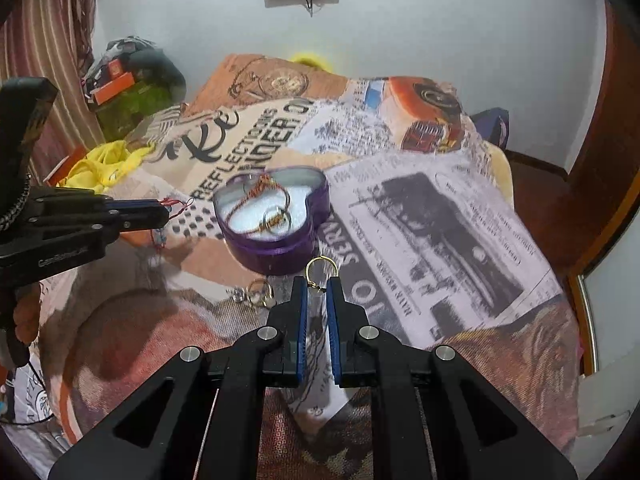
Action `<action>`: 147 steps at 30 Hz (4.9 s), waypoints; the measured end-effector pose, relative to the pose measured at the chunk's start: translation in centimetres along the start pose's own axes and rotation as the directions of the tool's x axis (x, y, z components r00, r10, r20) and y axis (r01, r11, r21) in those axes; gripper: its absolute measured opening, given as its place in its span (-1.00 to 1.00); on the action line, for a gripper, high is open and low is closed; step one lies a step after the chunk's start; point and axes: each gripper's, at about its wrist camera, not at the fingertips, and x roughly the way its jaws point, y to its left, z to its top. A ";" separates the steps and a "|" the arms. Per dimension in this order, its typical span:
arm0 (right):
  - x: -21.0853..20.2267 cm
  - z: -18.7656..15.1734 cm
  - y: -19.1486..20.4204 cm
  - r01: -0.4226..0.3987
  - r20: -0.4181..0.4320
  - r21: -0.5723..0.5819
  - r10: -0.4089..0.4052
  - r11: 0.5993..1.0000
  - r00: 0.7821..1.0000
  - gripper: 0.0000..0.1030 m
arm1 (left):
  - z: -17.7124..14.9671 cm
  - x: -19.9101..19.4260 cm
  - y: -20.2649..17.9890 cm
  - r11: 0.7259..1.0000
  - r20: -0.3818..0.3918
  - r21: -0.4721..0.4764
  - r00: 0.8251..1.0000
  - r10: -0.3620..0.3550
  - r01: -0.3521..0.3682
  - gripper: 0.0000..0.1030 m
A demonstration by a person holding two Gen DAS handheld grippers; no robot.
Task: Organize jewelry
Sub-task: 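Carry the earring and bracelet over the purple heart tin and lower them, then open both tools to drop the earring and bracelet into the tin, then grasp a gold earring beside the tin with the left tool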
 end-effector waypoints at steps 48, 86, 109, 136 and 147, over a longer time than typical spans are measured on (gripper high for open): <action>4.9 5.5 2.0 -0.111 0.002 -0.042 0.111 0.993 0.994 -0.84 | 5.4 3.9 0.0 0.990 0.021 -0.024 0.990 -0.142 0.142 -0.90; 3.8 5.3 2.9 -0.092 -0.051 -0.075 0.088 0.993 0.995 -0.58 | 3.6 1.1 0.6 0.998 0.025 -0.009 0.998 -0.056 0.056 -0.65; 0.5 0.7 -0.1 -0.022 -0.088 0.033 0.025 0.999 0.996 -0.51 | -0.3 -0.4 -2.8 0.998 -0.038 0.044 0.999 -0.032 0.034 -0.30; 2.0 -1.6 -1.5 -0.066 -0.132 0.091 0.078 0.994 0.988 -0.51 | -1.2 5.9 -6.9 0.976 -0.174 0.126 0.973 -0.154 0.177 -0.60; 2.2 -1.4 -1.1 -0.077 -0.136 0.092 0.090 0.993 0.987 -0.51 | -1.8 3.8 -6.1 0.982 -0.138 0.109 0.980 -0.140 0.156 -0.86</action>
